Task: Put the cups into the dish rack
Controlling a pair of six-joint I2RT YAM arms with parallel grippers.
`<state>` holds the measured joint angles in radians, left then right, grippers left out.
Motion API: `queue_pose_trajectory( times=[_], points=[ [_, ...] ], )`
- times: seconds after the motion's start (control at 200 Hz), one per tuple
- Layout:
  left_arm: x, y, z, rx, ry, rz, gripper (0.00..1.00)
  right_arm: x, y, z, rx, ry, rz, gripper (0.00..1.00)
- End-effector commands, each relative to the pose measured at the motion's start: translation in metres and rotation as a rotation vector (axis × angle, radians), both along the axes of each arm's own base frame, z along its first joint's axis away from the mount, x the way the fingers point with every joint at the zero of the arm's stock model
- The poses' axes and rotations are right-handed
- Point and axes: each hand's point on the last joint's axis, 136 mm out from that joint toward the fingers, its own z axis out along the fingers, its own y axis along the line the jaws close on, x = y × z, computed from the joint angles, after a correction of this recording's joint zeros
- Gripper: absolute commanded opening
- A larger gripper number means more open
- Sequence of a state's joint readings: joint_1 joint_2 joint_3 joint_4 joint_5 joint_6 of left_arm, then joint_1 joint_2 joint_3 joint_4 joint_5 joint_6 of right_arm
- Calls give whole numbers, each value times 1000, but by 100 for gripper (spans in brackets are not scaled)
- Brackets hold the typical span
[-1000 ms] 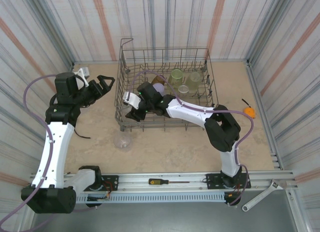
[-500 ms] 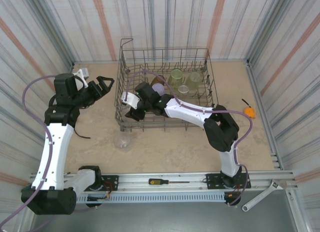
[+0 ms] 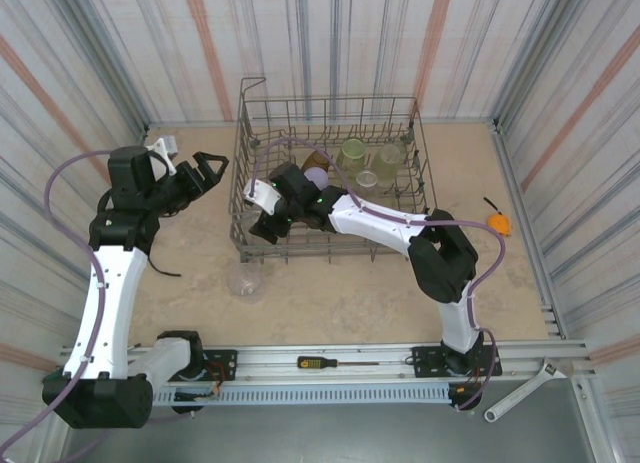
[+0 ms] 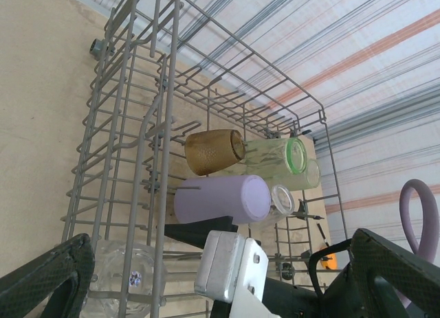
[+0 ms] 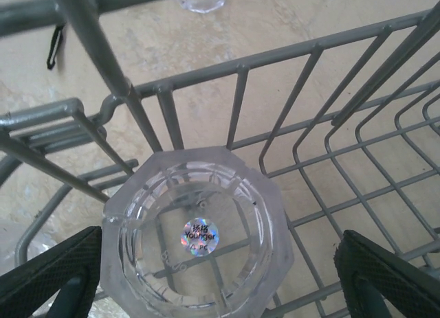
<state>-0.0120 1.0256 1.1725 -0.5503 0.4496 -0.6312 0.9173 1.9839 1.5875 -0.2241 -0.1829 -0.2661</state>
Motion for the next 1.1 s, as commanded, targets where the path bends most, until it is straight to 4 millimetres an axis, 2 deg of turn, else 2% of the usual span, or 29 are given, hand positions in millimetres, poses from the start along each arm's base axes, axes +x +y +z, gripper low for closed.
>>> queue_pose_trajectory(
  times=[0.0,0.04,0.055,0.281,0.546,0.837,1.092],
  points=[
    [-8,1,12,8,-43,-14,99,-15,9,21,52,43,-4,94],
    [-8,1,12,10,-42,-13,99,-13,8,26,65,40,-17,96],
    [-8,1,12,9,-43,-13,99,-13,8,28,70,39,-22,100],
    [-11,4,15,22,-46,-6,99,-9,-1,55,142,48,-53,99],
    [-22,13,13,71,-38,32,99,-6,-25,76,196,43,-109,99],
    [-40,20,4,92,-4,68,99,-9,-57,81,197,34,-188,99],
    [-54,13,-17,5,71,71,99,-19,-82,87,221,92,-262,99]
  ],
)
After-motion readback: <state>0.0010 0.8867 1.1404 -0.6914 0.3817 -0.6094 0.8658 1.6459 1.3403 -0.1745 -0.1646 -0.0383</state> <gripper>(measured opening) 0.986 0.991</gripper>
